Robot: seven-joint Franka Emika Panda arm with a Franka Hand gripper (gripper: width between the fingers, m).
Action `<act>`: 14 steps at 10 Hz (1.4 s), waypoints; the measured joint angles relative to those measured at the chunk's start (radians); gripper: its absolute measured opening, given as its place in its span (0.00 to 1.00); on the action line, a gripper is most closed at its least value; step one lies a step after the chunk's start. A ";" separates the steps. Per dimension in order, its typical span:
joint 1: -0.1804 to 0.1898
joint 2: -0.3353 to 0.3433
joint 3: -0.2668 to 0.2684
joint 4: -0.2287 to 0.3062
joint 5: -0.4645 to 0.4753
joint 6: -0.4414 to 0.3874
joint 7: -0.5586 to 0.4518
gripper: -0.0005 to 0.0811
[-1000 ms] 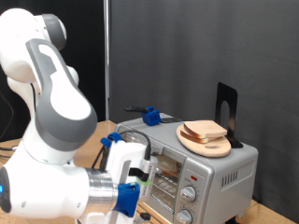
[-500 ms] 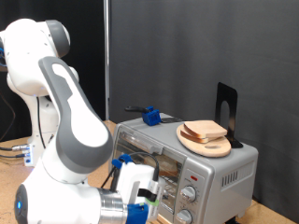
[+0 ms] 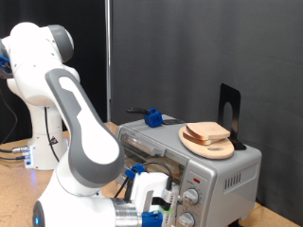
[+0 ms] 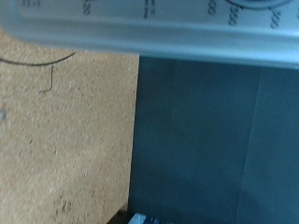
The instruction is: Make a piece of toast with the oven
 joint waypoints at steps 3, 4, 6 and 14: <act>0.019 0.013 0.000 -0.021 -0.003 0.013 0.000 1.00; 0.027 0.015 0.000 -0.025 -0.003 0.021 0.000 1.00; 0.035 0.018 0.000 -0.029 0.002 0.035 -0.003 1.00; 0.042 0.017 0.015 -0.039 0.027 0.038 0.001 0.72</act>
